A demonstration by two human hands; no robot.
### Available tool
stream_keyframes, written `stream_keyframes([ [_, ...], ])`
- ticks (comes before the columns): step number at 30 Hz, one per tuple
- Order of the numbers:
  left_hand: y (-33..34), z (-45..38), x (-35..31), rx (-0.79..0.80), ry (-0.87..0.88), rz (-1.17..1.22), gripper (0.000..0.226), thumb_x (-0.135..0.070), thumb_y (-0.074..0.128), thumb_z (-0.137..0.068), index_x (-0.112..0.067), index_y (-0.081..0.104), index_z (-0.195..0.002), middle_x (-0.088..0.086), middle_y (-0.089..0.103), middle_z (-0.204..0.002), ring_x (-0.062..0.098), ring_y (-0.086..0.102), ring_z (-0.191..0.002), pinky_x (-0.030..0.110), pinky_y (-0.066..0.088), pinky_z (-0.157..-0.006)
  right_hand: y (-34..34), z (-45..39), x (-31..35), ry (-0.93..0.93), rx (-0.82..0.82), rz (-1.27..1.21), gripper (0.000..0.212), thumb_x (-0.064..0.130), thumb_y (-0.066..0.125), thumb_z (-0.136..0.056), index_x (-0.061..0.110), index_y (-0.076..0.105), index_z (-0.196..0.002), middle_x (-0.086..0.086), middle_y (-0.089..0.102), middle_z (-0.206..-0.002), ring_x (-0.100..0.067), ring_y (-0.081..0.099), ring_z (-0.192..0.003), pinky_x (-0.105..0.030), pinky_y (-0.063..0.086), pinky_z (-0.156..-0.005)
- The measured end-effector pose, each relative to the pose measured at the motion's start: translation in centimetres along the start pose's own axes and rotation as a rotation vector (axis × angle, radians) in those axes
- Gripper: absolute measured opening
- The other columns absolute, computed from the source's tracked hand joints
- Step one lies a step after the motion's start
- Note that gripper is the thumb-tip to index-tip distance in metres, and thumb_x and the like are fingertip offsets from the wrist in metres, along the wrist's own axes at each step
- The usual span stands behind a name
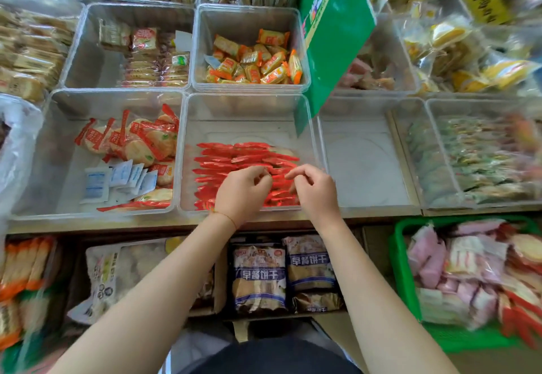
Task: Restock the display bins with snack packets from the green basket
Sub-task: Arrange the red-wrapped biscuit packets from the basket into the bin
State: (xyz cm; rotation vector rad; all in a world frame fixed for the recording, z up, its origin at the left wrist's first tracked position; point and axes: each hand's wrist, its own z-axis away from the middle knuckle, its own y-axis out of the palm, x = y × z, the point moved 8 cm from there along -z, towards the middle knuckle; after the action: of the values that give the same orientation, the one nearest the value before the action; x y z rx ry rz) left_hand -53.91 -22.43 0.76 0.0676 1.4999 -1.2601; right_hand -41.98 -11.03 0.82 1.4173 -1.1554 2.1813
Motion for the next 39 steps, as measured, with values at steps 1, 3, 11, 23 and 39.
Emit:
stream_keyframes([
  [1, 1.1, 1.1, -0.1, 0.032, -0.052, 0.068, 0.020, -0.024, 0.053, -0.089, -0.020, 0.071, -0.080, -0.004, 0.068, -0.067, 0.019, 0.063, -0.063, 0.034, 0.053, -0.064, -0.8, 1.1, -1.3, 0.055, 0.006, -0.065, 0.029, 0.004, 0.045, -0.092, 0.015, 0.070, -0.082, 0.000, 0.064, -0.065, -0.014, 0.057, -0.056, -0.027, 0.047, -0.050],
  [3, 3.2, 3.1, -0.6, 0.082, -0.144, 0.189, 0.021, -0.022, 0.053, -0.088, -0.018, 0.072, -0.081, 0.000, 0.070, -0.067, 0.019, 0.064, -0.058, 0.033, 0.054, -0.063, -2.3, 3.4, -4.0, 0.177, 0.005, -0.191, 0.029, 0.004, 0.044, -0.091, 0.013, 0.068, -0.080, -0.005, 0.062, -0.063, -0.017, 0.055, -0.053, -0.026, 0.043, -0.046],
  [11, 15.6, 10.7, -2.8, 0.478, -0.534, 0.480, 0.024, -0.016, 0.049, -0.097, -0.004, 0.066, -0.109, 0.008, 0.069, -0.077, 0.017, 0.061, -0.059, 0.024, 0.047, -0.052, -7.9, 12.6, -15.6, 0.541, 0.215, -0.048, 0.022, 0.012, 0.043, -0.097, 0.014, 0.063, -0.088, -0.005, 0.064, -0.074, -0.014, 0.055, -0.052, -0.020, 0.042, -0.045],
  [23, 28.4, 18.9, -8.3, 0.631, -0.565, 0.541, 0.026, -0.019, 0.042, -0.098, -0.012, 0.066, -0.104, 0.002, 0.069, -0.074, 0.016, 0.063, -0.060, 0.027, 0.047, -0.064, -20.9, 22.9, -24.2, 0.564, -0.133, -0.080, 0.024, 0.011, 0.042, -0.097, 0.016, 0.064, -0.089, -0.003, 0.065, -0.084, -0.014, 0.061, -0.061, -0.019, 0.045, -0.052],
  [39, 52.2, 16.3, -25.6, 0.498, -0.680, 0.531, 0.017, -0.016, 0.048, -0.095, -0.011, 0.064, -0.095, 0.005, 0.066, -0.073, 0.016, 0.062, -0.060, 0.025, 0.045, -0.059, -44.6, 12.8, -39.9, 0.203, 0.124, 0.680, 0.050, 0.038, 0.069, -0.084, 0.015, 0.051, -0.125, -0.012, 0.049, -0.127, -0.033, 0.046, -0.119, -0.039, 0.040, -0.096],
])
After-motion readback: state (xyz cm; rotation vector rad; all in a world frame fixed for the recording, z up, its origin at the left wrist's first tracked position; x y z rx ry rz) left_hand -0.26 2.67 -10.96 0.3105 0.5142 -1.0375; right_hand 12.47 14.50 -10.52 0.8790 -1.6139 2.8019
